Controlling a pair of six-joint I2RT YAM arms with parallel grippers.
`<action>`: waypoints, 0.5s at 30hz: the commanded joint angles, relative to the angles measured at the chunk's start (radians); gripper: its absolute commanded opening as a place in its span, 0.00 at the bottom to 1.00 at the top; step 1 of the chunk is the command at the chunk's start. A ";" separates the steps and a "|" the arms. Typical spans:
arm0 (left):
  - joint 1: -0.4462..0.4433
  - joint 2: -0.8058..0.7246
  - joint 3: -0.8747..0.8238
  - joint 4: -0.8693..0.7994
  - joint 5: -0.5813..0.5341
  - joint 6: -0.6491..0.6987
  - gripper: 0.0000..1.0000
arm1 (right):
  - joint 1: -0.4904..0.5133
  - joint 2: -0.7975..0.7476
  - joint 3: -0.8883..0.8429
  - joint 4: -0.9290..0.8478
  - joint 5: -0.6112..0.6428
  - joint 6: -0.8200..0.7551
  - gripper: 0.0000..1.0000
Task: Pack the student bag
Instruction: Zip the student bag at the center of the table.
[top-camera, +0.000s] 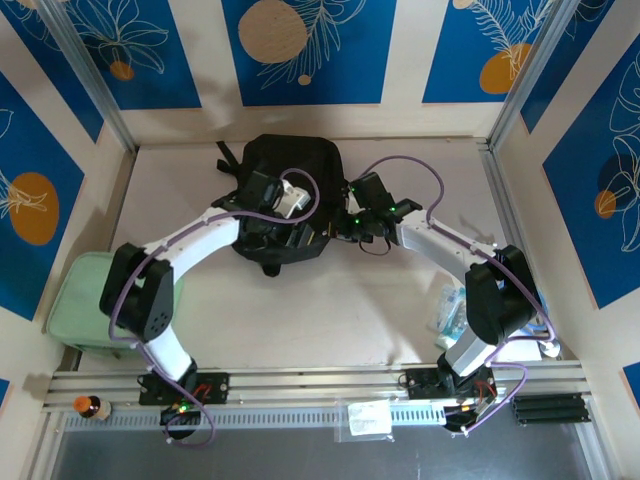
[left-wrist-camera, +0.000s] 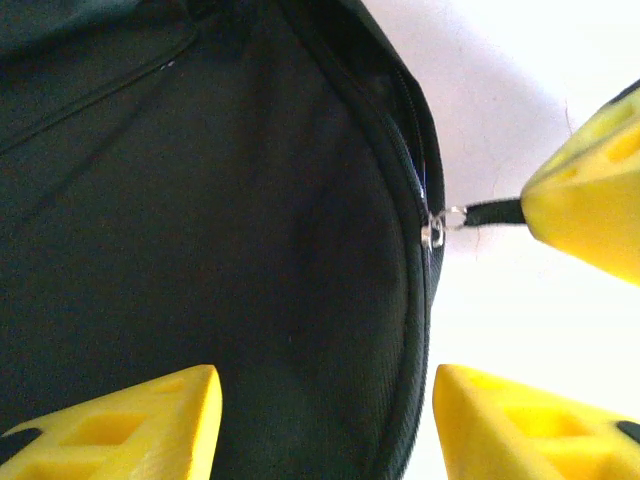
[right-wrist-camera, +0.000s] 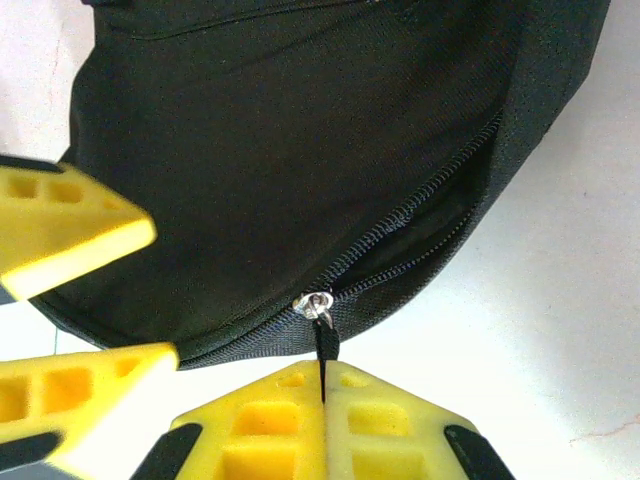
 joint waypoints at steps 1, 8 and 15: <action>-0.010 0.045 0.059 -0.039 0.070 0.078 0.56 | -0.008 -0.037 -0.005 0.020 -0.038 0.008 0.00; -0.015 0.089 0.066 -0.024 0.226 0.071 0.55 | -0.013 -0.031 -0.002 0.014 -0.044 0.010 0.00; -0.021 0.110 0.063 -0.043 0.164 0.068 0.44 | -0.017 -0.030 -0.002 0.017 -0.046 0.019 0.00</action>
